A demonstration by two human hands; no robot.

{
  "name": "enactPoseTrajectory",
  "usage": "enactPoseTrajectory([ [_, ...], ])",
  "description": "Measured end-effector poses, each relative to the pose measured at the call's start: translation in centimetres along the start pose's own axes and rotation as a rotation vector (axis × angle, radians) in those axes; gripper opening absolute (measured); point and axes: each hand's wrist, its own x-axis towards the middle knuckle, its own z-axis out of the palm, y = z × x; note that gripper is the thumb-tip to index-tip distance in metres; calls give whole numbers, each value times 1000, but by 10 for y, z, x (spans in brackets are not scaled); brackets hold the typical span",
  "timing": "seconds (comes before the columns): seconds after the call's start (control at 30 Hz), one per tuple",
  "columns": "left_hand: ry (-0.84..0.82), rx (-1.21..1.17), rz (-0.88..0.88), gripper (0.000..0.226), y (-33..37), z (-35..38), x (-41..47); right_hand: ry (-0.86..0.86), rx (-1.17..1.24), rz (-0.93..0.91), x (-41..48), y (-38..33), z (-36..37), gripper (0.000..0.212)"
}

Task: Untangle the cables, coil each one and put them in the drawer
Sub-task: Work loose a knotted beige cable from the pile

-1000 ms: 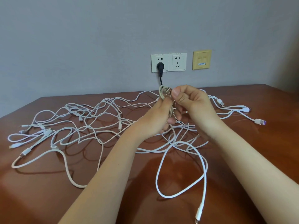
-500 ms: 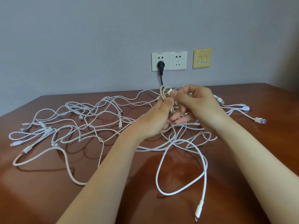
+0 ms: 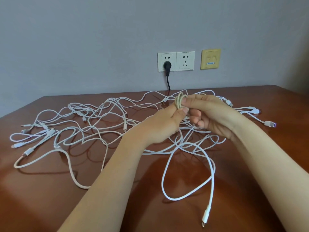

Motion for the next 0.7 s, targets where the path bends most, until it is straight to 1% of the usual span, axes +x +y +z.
enactPoseTrajectory([
  [0.1,8,-105,38,49,-2,2,4,-59,8,-15,0,0,-2,12],
  [0.27,-16,-193,5,39,0,5,2,-38,52,-14,1,2,0,20],
  [0.37,-61,-295,-27,26,4,5,-1,-78,83,-13,0,1,-3,14],
  [0.43,-134,-281,-70,26,3,5,0,-50,3,-31,0,0,-5,13],
  [0.5,-168,-200,-107,26,1,7,0,19,-97,-58,2,2,-6,21],
  [0.6,-148,-214,-117,25,-1,9,0,56,-124,-63,4,3,-4,24],
  [0.7,-133,-267,-127,25,0,9,3,84,-267,-127,4,3,-3,21],
])
